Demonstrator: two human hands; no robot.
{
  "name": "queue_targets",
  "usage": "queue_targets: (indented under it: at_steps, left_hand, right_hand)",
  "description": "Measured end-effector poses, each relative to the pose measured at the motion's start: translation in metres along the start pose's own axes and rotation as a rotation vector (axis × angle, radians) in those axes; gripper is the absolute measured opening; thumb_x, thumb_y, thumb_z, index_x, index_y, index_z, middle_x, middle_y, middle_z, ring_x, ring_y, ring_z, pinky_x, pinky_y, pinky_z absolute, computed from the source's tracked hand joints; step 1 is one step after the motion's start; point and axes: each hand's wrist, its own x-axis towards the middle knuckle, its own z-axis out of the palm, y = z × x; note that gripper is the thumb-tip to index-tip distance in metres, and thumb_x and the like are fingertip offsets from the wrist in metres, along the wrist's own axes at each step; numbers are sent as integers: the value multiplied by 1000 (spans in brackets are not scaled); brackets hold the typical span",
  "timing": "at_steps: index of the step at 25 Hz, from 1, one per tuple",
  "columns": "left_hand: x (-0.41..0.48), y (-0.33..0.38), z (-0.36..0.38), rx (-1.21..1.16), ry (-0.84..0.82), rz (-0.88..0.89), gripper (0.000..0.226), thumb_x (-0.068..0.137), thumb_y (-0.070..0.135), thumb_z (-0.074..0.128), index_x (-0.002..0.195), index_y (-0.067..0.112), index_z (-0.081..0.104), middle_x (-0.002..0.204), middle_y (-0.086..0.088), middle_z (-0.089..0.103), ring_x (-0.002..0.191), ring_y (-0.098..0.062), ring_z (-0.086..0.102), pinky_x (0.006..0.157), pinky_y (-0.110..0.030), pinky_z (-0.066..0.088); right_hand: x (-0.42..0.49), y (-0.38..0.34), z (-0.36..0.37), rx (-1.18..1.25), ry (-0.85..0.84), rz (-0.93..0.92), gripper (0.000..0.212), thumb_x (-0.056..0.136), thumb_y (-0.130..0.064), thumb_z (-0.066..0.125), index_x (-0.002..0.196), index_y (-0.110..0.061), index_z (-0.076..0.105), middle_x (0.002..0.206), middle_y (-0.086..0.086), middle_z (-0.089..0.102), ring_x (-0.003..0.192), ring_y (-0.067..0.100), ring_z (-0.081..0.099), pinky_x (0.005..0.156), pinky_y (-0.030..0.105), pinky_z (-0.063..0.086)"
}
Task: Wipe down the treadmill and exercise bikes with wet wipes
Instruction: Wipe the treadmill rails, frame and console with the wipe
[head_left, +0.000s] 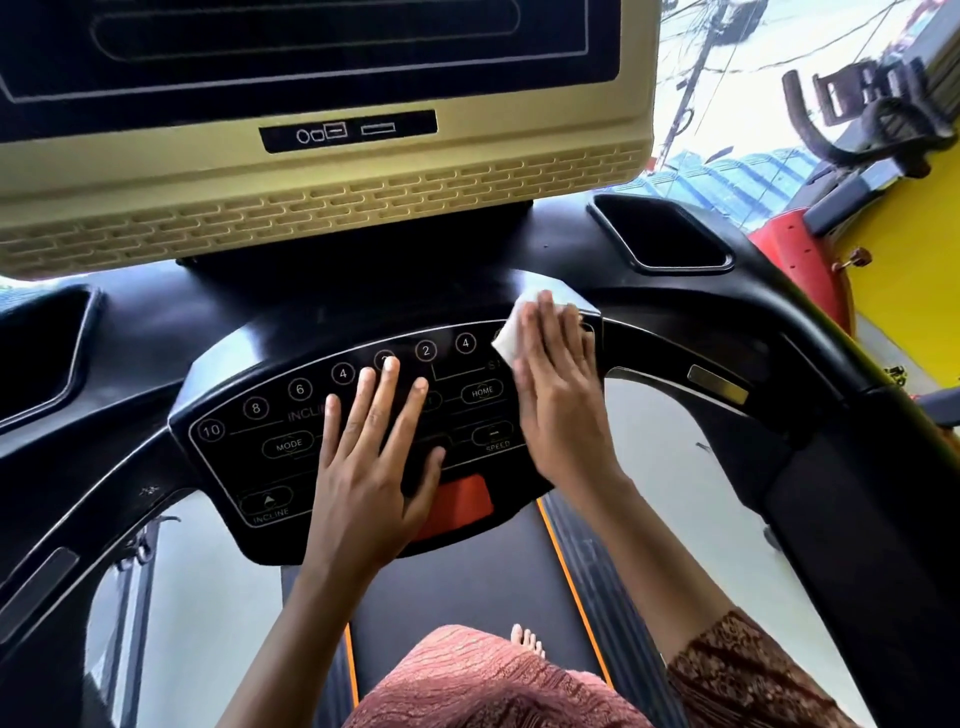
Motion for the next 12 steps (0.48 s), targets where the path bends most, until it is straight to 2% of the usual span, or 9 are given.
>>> queue_targets:
  at_steps: [3, 4, 7, 8, 11, 12]
  left_hand:
    - [0, -1, 0, -7, -6, 3, 55, 93, 36, 47, 142, 11, 45, 155, -11, 28, 145, -27, 22, 117, -46, 13]
    - [-1, -1, -1, -9, -6, 2, 55, 93, 36, 47, 142, 11, 45, 155, -11, 28, 145, -27, 22, 117, -46, 13]
    - [0, 0, -1, 6, -2, -9, 55, 93, 36, 48, 142, 12, 44, 155, -11, 28, 145, -26, 22, 118, -43, 11]
    - [0, 1, -1, 9, -2, -8, 55, 93, 36, 48, 142, 12, 44, 155, -11, 28, 145, -26, 22, 118, -43, 10]
    - [-1, 0, -1, -2, -7, 1, 56, 93, 36, 48, 143, 12, 43, 155, -11, 27, 145, -26, 21, 119, -42, 9]
    - [-1, -1, -1, 2, -7, 1, 56, 93, 36, 47, 143, 12, 43, 155, -11, 27, 145, -26, 21, 119, -42, 8]
  right_hand:
    - [-25, -11, 7, -40, -126, -296, 46, 103, -27, 30, 147, -14, 35, 155, 3, 27, 146, 20, 15, 119, 37, 15]
    - [-35, -2, 4, -65, -121, -301, 45, 103, -25, 32, 147, -15, 35, 155, 1, 28, 146, 18, 17, 118, 37, 18]
    - [-64, 13, -6, -11, -61, 1, 48, 103, -26, 28, 149, -11, 30, 157, 4, 22, 147, 21, 12, 117, 42, 20]
    - [-77, 11, -7, 12, -95, 5, 48, 103, -26, 28, 149, -10, 30, 157, 5, 22, 147, 22, 11, 117, 43, 20]
    - [-106, 11, -11, -32, -160, -144, 47, 102, -26, 33, 147, -11, 34, 155, 5, 29, 146, 21, 19, 115, 44, 25]
    - [-102, 19, -14, -21, -138, -103, 48, 102, -26, 32, 147, -10, 33, 155, 5, 28, 146, 21, 18, 116, 42, 24]
